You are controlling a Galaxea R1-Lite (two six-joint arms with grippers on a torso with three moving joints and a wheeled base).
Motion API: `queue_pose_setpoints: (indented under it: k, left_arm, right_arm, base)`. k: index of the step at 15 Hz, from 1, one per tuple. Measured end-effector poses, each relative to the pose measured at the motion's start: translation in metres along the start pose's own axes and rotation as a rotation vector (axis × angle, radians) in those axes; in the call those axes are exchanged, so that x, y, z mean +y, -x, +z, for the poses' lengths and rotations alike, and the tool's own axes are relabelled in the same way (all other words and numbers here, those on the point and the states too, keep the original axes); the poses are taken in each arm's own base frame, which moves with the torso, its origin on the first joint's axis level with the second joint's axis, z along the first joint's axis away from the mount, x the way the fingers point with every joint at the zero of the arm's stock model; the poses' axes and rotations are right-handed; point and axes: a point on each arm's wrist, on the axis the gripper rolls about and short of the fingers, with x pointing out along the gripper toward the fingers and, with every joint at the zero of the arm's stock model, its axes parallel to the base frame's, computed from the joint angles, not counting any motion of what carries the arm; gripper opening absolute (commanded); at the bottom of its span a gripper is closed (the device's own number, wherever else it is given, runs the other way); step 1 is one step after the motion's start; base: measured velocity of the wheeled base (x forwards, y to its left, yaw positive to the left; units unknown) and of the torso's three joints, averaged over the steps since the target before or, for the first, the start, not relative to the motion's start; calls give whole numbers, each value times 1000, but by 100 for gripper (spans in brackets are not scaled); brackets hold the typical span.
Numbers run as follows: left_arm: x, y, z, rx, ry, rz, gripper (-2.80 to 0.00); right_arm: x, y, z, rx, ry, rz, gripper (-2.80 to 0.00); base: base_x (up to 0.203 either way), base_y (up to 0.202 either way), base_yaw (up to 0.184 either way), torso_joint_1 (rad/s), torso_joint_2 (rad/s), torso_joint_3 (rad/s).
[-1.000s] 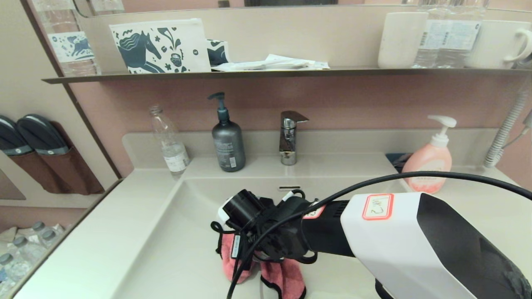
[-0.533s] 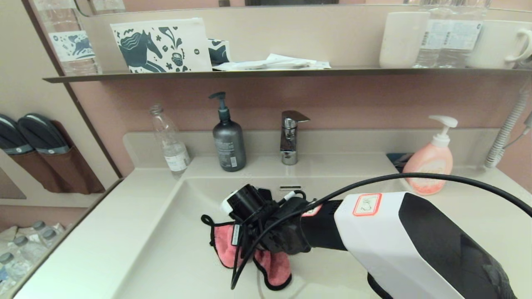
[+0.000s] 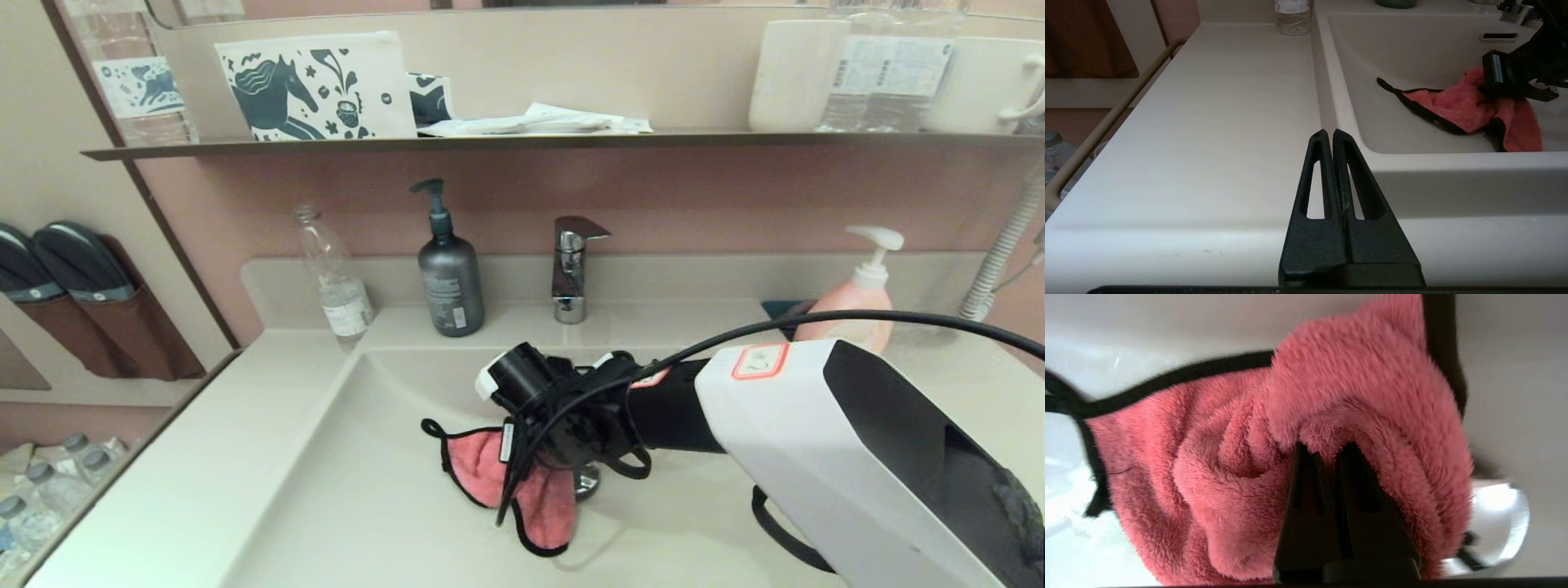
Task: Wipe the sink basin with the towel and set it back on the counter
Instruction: Wipe the sink
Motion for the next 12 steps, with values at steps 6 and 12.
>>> queue_pose_setpoints:
  k: [6,12]
  left_arm:
    - [0,0,0,0,0,0,-280]
    - [0,0,0,0,0,0,-280]
  right_arm:
    - [-52,-3,22,-4,-6,-141,-280]
    - [-90,-1,35,12,-26,-225,-280]
  base:
    - [0,0,0,0,0,0]
    - [0,0,0,0,0,0]
